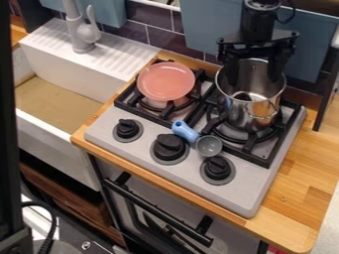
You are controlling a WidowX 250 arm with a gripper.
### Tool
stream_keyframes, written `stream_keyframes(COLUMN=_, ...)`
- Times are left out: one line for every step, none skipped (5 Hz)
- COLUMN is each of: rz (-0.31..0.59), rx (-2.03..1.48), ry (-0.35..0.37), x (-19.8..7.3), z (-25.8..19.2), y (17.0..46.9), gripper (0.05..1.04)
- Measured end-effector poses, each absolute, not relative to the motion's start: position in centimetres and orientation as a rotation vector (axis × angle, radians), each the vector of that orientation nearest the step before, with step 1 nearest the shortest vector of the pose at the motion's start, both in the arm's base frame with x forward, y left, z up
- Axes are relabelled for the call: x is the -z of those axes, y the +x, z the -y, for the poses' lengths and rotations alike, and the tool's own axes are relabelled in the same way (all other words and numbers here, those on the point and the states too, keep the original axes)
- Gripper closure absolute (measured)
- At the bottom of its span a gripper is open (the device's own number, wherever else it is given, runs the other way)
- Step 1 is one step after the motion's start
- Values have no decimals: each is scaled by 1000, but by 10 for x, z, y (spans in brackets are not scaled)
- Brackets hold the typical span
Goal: Put the black object into the silver pot
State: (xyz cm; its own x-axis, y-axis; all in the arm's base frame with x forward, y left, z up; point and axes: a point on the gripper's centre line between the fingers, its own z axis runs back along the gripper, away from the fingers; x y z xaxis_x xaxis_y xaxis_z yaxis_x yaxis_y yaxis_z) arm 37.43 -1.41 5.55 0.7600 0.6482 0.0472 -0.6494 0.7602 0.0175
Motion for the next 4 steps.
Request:
stream_keyframes(rz=38, rx=-717, ry=31, x=-55, z=10, y=374, gripper=83)
stream_keyframes(rz=38, rx=-728, ry=37, x=-56, z=4, y=374, gripper=83)
stream_keyframes(rz=34, rx=-753, ry=35, x=-56, z=-2, y=374, gripper=83)
stream_keyframes(rz=66, rx=-777, ry=-22, x=-75, z=-19, y=373, gripper=83)
